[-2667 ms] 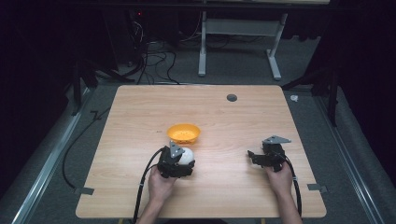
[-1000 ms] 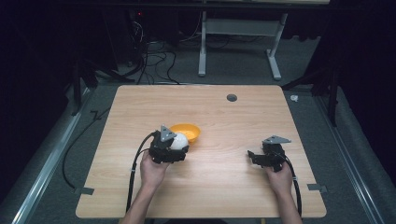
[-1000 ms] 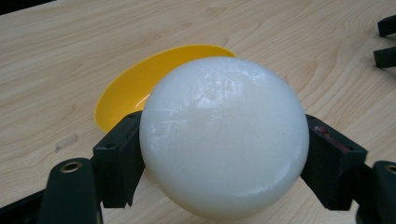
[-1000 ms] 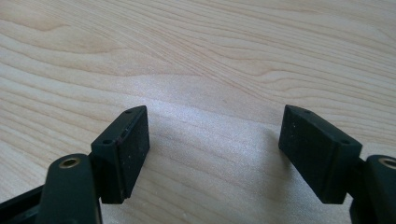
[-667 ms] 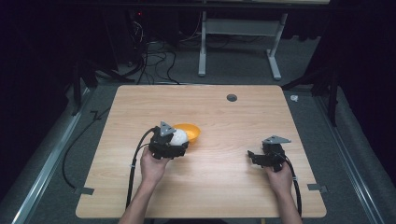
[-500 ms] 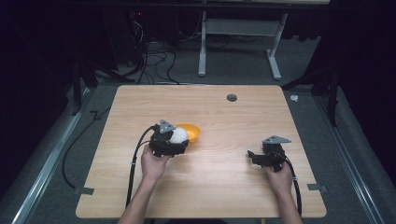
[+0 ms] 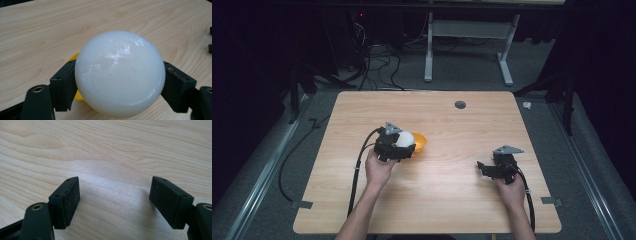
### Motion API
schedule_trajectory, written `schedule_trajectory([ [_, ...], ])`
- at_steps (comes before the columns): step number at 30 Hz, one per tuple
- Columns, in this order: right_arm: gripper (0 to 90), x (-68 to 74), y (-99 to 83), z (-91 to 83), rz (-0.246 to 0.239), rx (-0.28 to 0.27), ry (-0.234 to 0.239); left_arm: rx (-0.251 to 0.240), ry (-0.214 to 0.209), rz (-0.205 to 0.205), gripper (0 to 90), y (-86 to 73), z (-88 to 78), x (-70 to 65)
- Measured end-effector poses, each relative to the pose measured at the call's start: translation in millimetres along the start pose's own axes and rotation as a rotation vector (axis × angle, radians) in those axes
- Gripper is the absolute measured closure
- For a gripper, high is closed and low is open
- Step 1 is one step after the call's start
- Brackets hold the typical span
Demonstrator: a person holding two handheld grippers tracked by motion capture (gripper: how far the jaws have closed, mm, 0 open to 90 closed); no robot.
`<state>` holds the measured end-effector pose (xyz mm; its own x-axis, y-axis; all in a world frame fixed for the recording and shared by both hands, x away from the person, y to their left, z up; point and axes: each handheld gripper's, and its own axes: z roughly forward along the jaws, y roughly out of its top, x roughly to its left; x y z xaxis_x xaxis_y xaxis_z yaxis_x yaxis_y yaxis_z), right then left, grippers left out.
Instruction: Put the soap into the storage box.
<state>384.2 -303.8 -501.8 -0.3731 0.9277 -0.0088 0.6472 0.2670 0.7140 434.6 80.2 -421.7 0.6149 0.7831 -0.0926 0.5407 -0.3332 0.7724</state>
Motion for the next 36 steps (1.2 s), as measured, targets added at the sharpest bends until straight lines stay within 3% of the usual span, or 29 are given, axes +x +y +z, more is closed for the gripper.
schedule_trajectory([
  [6,25.3,0.0,-0.1,-0.1,0.002,0.0,0.002,0.024,0.026,0.024,24.6,8.1,9.9,0.5],
  [10,25.3,-0.1,-0.2,0.1,0.003,-0.004,0.001,0.025,0.02,0.013,24.6,8.6,14.0,2.6],
  [23,25.3,0.0,-0.1,-0.1,0.003,0.0,0.002,0.064,0.077,0.014,24.6,4.2,30.7,7.1],
  [36,25.3,-0.1,-0.2,-0.1,0.004,-0.002,0.001,0.095,0.096,0.01,24.5,0.4,42.6,8.5],
])
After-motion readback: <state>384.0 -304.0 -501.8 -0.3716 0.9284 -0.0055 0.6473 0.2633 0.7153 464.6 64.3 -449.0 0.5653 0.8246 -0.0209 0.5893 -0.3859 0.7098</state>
